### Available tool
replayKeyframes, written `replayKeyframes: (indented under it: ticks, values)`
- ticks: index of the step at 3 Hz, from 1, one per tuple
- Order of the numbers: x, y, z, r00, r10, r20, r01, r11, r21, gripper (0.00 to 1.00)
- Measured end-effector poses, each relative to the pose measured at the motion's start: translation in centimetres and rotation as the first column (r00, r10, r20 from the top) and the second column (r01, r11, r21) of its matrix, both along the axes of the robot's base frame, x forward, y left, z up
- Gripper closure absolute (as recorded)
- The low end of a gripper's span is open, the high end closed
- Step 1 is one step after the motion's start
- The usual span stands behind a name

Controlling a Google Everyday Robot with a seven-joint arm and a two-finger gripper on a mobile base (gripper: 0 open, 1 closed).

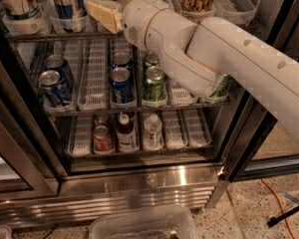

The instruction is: Pick redbull can from top shelf of fridge

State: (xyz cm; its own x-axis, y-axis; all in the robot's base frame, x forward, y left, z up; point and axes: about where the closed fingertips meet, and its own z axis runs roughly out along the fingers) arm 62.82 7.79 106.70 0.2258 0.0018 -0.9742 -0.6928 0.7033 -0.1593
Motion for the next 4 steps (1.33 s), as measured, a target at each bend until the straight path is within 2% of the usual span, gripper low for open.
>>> replayKeyframes:
  ticks: [1,2,3,4]
  values:
    - [0.03,0.02,-0.1,1.0,0.003,-0.009,-0.003,1.0,0.002,0.39]
    - [0.12,-0.03,-0.07,0.9998,0.004,-0.017,-0.004,1.0,0.008,0.44]
    - [0.11,-0.03,-0.05,0.9998,0.004,-0.017,-0.004,1.0,0.008,0.76]
    - [0.08,-0.01,-0.02,0.9999,0.004,-0.017,-0.004,1.0,0.007,1.0]
